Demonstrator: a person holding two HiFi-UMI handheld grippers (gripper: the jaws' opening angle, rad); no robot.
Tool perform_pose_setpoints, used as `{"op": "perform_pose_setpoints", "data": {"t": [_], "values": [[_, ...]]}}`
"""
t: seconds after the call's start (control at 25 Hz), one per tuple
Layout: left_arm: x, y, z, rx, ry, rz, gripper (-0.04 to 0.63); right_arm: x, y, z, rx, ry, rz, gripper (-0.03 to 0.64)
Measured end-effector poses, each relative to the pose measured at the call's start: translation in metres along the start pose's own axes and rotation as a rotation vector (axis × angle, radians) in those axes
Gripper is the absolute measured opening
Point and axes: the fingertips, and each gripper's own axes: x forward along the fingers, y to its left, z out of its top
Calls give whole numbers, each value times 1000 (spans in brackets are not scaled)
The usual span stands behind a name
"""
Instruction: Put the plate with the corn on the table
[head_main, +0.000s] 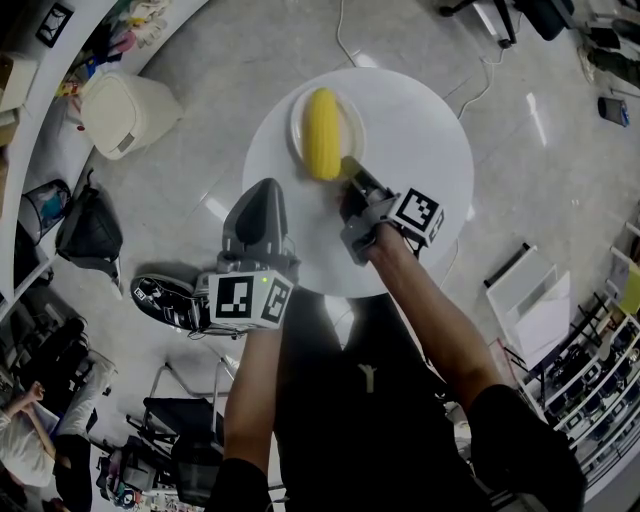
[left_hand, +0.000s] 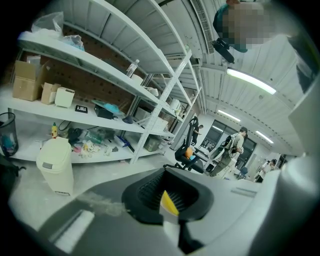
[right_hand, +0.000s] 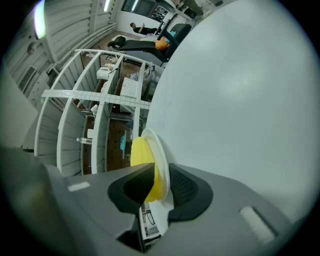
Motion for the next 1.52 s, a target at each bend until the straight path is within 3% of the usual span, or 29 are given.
{"op": "perform_pose_setpoints", "data": {"t": [0.96, 1.52], "values": [[3, -2, -6, -17, 9, -2, 5, -6, 10, 9, 55, -41, -62, 274], [3, -1, -8, -21, 10, -5, 5, -6, 20, 9, -60, -22, -74, 369]]}}
